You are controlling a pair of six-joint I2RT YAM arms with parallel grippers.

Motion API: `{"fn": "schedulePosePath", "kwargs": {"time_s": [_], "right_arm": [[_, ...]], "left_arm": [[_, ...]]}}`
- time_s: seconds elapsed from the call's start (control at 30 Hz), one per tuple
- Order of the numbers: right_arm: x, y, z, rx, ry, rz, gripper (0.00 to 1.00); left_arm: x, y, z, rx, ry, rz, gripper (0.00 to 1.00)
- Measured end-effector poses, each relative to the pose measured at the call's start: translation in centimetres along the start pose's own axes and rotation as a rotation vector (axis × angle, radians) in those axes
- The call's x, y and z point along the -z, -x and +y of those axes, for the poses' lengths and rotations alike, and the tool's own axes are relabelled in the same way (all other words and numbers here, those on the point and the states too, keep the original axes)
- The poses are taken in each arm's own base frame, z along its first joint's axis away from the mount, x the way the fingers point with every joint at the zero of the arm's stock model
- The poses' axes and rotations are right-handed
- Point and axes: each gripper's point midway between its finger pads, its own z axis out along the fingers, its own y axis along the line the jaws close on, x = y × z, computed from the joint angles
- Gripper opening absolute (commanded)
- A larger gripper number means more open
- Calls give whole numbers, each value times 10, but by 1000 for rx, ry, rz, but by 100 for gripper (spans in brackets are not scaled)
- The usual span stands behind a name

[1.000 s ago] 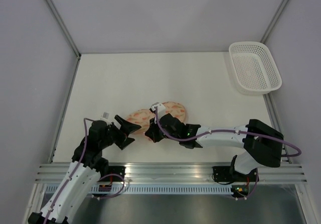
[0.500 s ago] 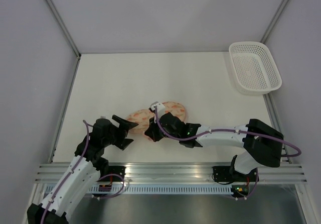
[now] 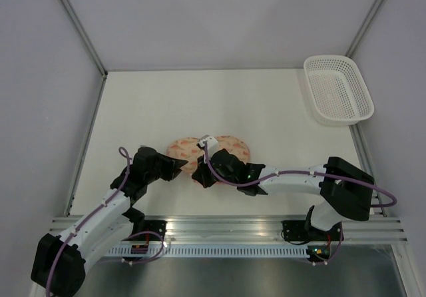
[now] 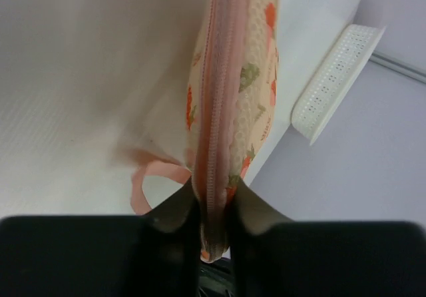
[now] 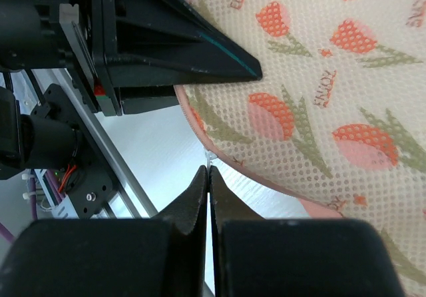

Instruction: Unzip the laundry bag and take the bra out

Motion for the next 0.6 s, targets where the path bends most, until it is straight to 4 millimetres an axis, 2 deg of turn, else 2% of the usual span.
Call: {"fn": "schedulePosePath", "kwargs": {"time_s": [0.03, 0.27, 0.37, 0.6], "right_arm": [[0, 1, -1, 1, -2, -5, 1], [0, 8, -7, 6, -38, -33, 0], [8, 15, -17, 11, -104, -57, 1], [30, 29, -45, 20, -263, -103, 0]], "left_arm": [[0, 1, -4, 0, -14, -6, 2], [0, 6, -7, -4, -28, -36, 2], [1, 9, -11, -10, -31, -56, 2], [9, 19, -39, -68, -79, -99, 2]]}}
